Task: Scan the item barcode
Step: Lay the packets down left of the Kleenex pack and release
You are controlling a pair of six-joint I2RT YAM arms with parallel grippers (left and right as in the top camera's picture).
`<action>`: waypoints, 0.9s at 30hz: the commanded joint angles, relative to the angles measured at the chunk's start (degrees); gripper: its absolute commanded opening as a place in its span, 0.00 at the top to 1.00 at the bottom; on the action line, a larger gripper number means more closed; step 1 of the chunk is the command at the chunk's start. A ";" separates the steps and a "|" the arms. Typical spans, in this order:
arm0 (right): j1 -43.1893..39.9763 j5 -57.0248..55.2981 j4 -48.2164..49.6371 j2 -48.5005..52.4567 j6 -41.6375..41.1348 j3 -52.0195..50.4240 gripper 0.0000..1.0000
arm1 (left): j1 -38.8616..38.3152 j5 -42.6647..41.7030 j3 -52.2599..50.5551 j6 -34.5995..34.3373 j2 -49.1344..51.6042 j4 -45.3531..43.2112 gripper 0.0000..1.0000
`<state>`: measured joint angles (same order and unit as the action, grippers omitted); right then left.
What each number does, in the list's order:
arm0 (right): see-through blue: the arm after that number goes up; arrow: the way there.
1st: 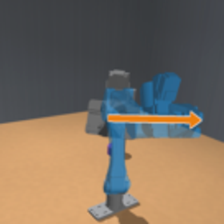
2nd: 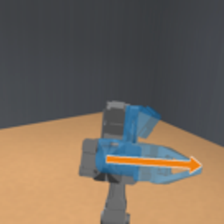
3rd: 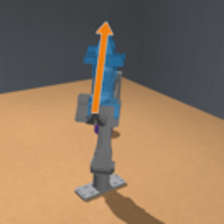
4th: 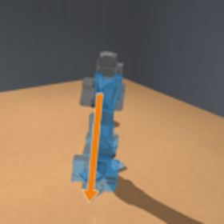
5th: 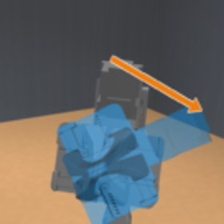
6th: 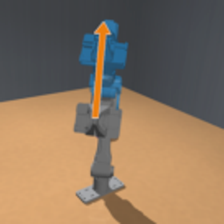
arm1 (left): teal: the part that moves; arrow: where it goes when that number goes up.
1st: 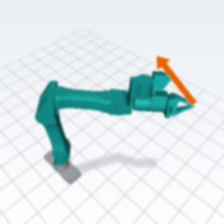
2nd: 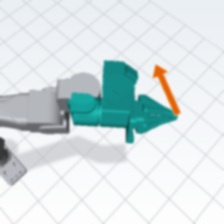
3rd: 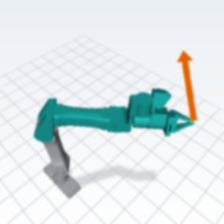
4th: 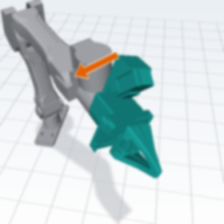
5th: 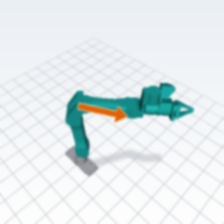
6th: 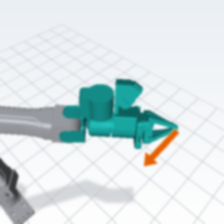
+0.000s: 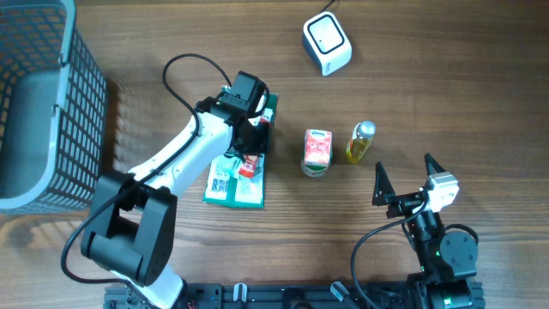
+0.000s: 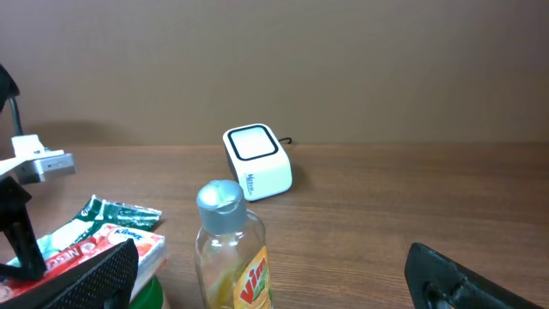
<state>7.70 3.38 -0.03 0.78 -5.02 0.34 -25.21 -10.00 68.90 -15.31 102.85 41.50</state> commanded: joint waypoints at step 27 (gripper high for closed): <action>-0.09 -0.52 0.13 -0.35 0.44 -0.04 0.00 | 2.43 9.62 -1.53 1.07 -7.04 2.29 0.96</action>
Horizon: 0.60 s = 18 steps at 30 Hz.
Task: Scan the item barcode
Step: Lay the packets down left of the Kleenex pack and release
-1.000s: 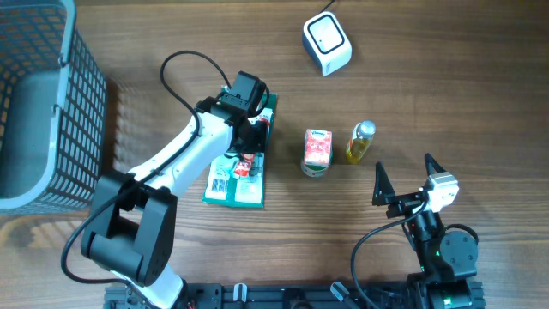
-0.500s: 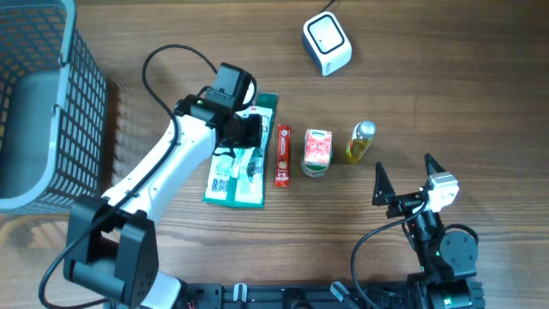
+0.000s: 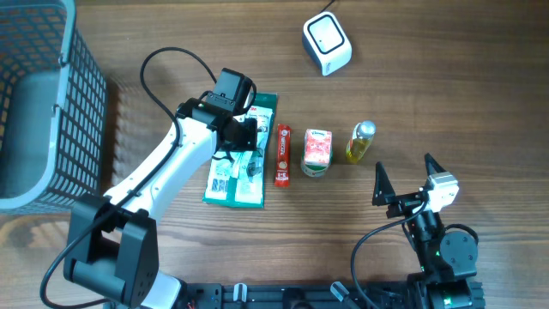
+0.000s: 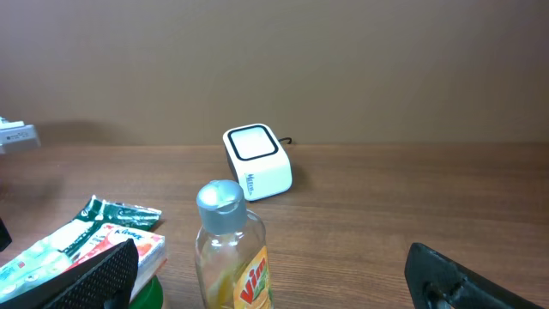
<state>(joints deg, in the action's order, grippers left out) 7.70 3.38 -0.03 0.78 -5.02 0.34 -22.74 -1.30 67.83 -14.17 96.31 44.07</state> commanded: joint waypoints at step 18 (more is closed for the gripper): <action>-0.09 -0.52 0.13 -0.35 0.42 -0.04 0.00 | -0.28 0.70 -3.19 -2.82 -0.50 -0.13 0.89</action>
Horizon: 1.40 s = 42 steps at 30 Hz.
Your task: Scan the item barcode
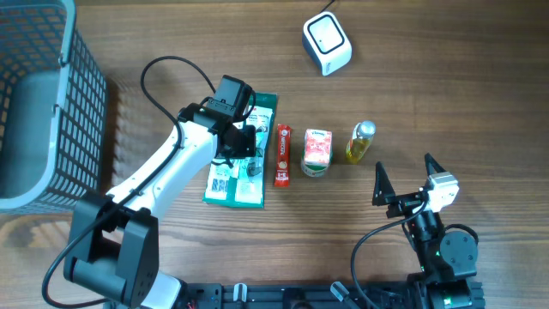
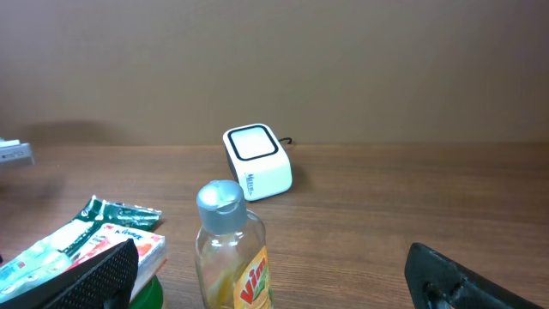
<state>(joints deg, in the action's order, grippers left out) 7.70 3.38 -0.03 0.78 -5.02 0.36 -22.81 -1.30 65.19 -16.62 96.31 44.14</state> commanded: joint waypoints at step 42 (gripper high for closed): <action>-0.09 -0.52 0.13 -0.35 0.44 -0.07 0.00 | -0.09 -2.67 -7.67 -0.31 3.69 -9.49 0.44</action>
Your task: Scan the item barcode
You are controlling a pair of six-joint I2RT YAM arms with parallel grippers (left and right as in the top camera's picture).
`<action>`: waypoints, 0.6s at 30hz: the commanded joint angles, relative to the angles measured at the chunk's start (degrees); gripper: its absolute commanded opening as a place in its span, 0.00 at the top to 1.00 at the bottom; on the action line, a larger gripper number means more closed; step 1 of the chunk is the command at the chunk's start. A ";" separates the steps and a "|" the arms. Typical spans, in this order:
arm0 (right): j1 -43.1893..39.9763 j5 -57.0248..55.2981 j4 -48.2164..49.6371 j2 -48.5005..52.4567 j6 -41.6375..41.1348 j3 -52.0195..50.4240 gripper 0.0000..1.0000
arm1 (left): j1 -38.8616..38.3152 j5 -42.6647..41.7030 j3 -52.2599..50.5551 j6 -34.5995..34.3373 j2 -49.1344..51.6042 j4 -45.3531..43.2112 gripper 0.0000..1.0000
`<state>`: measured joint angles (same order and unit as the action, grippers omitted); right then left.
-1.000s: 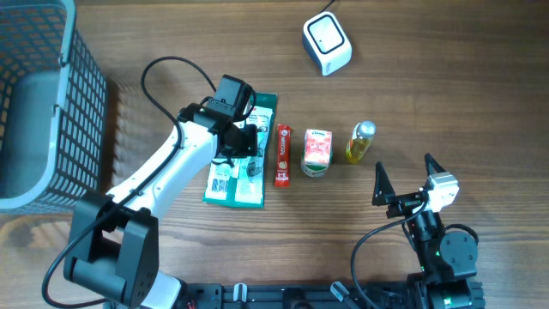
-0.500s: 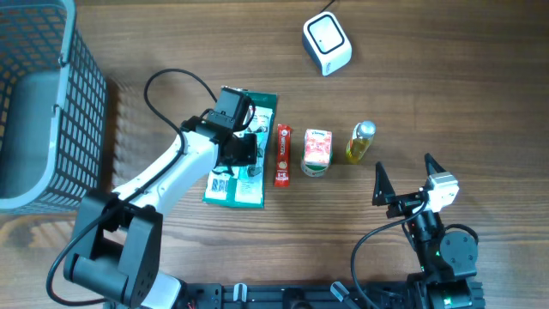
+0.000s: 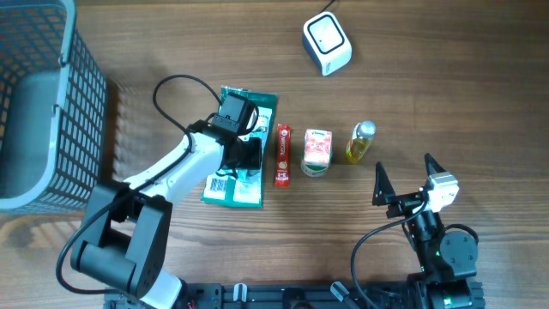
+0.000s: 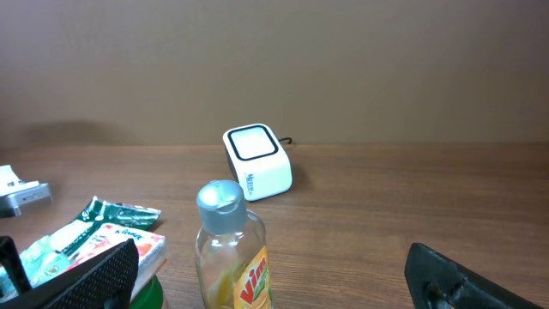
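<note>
The white barcode scanner (image 3: 327,41) (image 4: 256,161) stands at the far side of the table. A green flat packet (image 3: 241,176) lies left of centre, and my left gripper (image 3: 243,156) is down on it, its dark fingers apart and nothing lifted. To its right lie a red stick pack (image 3: 281,154), a tissue pack on a green can (image 3: 316,152) (image 4: 103,249) and a yellow-labelled bottle (image 3: 361,142) (image 4: 230,249). My right gripper (image 3: 403,165) (image 4: 270,275) stands open near the front edge, behind the bottle.
A dark mesh basket (image 3: 39,103) fills the far left. The scanner's cable (image 3: 330,7) runs off the far edge. The left arm (image 3: 163,189) stretches from the front edge across the left half of the table.
My left gripper has moved a little nearer and lower onto the green packet, and the packet now lies slightly turned. The red stick pack, bottle, can and right gripper have not moved.
At first my left gripper held the red stick pack above the green packet. Then the stick pack lay on the table between the packet and the can, with the gripper drawn back over the packet. It stayed there, and now sits lower on the packet.
</note>
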<state>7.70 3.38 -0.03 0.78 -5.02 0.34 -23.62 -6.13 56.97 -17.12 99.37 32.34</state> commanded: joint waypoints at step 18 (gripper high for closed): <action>-0.09 -0.52 0.13 -0.35 0.42 -0.04 0.00 | 0.66 9.03 3.67 -0.04 -3.52 10.14 0.86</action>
<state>7.70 3.38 -0.03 0.78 -5.02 0.34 -23.29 -0.43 61.93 -17.08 92.58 43.05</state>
